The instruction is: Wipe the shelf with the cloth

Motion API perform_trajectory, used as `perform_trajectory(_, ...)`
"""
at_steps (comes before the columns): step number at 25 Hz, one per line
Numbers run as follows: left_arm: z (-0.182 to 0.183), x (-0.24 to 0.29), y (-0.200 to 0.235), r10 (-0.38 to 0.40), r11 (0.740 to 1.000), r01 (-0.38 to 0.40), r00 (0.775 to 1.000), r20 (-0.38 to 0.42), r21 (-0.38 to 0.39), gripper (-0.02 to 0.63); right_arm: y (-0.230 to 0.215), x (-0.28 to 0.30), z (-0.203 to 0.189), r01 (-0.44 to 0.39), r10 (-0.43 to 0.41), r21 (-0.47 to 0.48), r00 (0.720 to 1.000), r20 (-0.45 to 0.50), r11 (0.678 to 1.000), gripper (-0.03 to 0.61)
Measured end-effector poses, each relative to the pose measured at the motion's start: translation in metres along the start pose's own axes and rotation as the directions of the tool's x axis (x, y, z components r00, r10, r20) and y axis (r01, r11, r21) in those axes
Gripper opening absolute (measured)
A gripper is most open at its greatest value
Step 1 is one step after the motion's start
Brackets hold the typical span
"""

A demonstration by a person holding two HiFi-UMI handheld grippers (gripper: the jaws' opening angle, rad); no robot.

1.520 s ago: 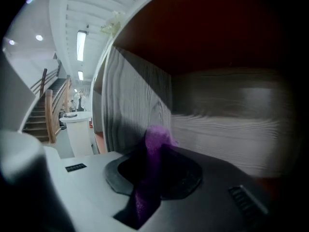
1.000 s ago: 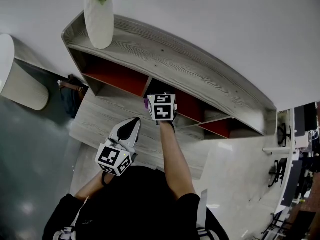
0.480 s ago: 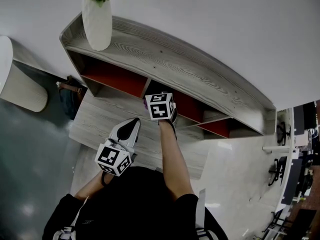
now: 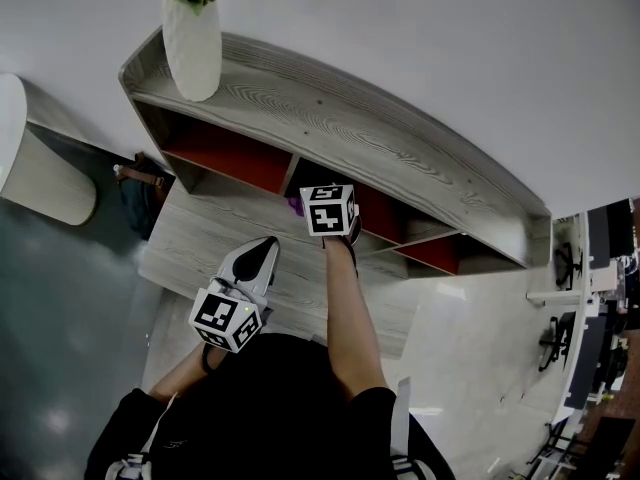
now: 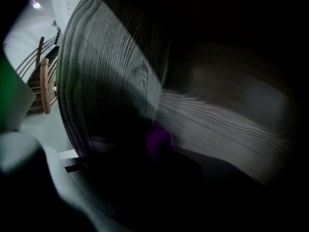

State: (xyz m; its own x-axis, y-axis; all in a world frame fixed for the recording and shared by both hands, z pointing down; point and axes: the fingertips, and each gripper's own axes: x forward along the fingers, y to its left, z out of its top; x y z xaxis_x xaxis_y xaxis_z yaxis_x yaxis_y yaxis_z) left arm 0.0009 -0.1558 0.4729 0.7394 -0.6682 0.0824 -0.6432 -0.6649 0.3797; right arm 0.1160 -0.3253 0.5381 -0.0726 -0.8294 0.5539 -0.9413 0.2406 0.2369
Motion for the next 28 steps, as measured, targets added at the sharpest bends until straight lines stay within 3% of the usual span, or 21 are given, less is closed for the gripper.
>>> perform_trajectory(18,-0.010,0.012,-0.028,-0.069,0.998,0.069,0.997,-0.036,0.011,0.005,-0.068,-0.028,-0.041,0.144,-0.140,0.071,0.989,-0.055,0.987,0.063)
perform_trajectory(28,-0.014,0.014,-0.039,-0.108,0.994,0.109,0.993,-0.053,0.011,0.005,-0.103,-0.052,-0.071,0.277,-0.266,0.103,0.958,-0.109,0.955,0.063)
